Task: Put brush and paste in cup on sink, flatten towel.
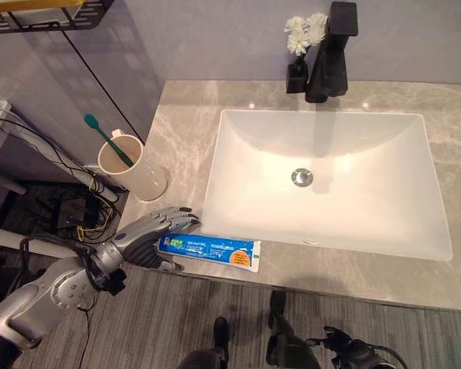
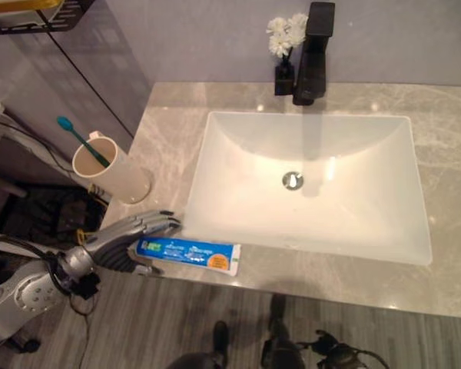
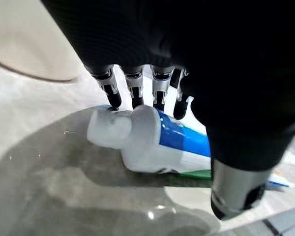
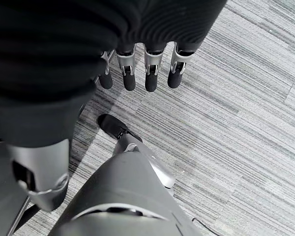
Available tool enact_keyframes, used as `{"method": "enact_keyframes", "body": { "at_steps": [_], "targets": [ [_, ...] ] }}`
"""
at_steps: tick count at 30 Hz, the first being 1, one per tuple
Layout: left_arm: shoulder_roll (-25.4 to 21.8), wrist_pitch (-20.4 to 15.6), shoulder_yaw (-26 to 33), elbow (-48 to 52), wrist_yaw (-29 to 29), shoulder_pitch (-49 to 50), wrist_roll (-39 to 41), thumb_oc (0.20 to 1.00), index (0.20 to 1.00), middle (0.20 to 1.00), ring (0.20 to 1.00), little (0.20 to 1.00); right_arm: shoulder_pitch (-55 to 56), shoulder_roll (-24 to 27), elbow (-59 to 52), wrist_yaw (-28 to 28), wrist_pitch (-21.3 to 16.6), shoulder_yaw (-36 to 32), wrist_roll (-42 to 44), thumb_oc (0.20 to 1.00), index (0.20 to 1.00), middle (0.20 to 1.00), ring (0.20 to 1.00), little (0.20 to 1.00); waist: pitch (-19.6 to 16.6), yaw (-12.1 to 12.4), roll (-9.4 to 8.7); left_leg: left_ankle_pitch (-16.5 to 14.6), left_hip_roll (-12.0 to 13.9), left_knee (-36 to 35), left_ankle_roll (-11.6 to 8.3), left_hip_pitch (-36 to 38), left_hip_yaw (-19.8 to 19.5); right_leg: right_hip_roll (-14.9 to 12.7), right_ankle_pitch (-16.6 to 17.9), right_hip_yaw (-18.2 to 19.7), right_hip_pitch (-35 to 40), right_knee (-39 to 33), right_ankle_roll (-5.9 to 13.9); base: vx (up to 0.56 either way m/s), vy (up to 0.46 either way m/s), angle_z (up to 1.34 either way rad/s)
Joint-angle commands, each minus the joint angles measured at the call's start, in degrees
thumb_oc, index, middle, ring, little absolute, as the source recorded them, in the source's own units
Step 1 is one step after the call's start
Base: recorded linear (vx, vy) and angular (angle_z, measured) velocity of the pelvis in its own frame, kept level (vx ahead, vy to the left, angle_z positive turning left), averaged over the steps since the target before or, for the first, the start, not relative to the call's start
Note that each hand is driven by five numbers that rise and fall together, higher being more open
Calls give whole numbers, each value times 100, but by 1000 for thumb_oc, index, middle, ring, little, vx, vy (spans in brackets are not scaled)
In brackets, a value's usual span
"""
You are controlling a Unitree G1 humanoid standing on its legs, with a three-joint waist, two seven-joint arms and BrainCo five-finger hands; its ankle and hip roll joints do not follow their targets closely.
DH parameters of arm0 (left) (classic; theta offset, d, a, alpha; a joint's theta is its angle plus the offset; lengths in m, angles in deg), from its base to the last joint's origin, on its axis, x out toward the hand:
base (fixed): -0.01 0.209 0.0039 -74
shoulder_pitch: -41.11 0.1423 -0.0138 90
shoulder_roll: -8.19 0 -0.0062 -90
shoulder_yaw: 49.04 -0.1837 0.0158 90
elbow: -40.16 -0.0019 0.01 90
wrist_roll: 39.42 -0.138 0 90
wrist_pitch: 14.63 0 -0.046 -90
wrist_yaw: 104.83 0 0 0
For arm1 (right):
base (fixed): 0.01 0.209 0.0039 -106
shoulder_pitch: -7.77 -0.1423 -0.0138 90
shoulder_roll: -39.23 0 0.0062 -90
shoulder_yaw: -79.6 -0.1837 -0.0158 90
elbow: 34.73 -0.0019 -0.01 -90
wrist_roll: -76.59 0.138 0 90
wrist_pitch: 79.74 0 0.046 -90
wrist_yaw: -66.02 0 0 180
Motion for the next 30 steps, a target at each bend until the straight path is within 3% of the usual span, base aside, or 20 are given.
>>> {"method": "enact_keyframes", "body": {
  "at_steps": [1, 4, 12, 27, 29, 30],
  "targets": [
    [-262, -105, -289, 284, -287, 28, -22, 263, 263, 263, 263, 263, -205, -43, -42, 80, 0, 264, -68, 1000, 1000, 1000, 1000, 1000, 40, -131, 20, 731, 261, 10, -363, -701, -98, -250, -439, 287, 669, 48, 497, -17, -1, -5],
    [-293, -110, -423, 323, -359, -108, -9, 200, 200, 200, 200, 200, -165, -50, 31, 84, 27, 250, -141, 1000, 1000, 1000, 1000, 1000, 12, -140, 35, 721, 265, 10, -366, -674, -85, -253, -444, 282, 682, 48, 508, -6, -1, -3],
    [-351, -80, -340, 547, -514, -98, 94, 200, 200, 200, 200, 200, 78, -69, 69, 18, 69, 117, -181, 1000, 1000, 1000, 1000, 1000, -171, -146, 55, 645, 259, 10, -357, -386, -62, -274, -507, 257, 986, 48, 510, 16, -3, -2],
    [-185, 203, 664, 1039, -734, 769, 276, 200, 200, 200, 200, 200, 349, -149, 229, -125, 206, -111, -261, 1000, 1000, 1000, 1000, 1000, -357, -43, 85, 606, 221, 10, -331, -80, -141, -305, -581, 136, 1363, 48, 521, 2, 0, 0],
    [-157, 273, 1129, 1093, -680, 1030, 175, 696, 696, 696, 696, 696, 437, -172, 273, -174, 236, -182, -245, 1000, 1000, 1000, 1000, 1000, -383, 7, 66, 602, 229, 10, -326, -42, -192, -302, -596, 95, 1424, 48, 514, 7, -23, 5],
    [-156, 279, 1166, 1113, -682, 1069, 173, 696, 696, 696, 696, 696, 435, -174, 273, -175, 237, -174, -246, 1000, 1000, 1000, 1000, 1000, -381, -3, 65, 601, 229, 10, -326, -41, -193, -302, -597, 93, 1426, 48, 514, 11, -11, 4]
  ]
}}
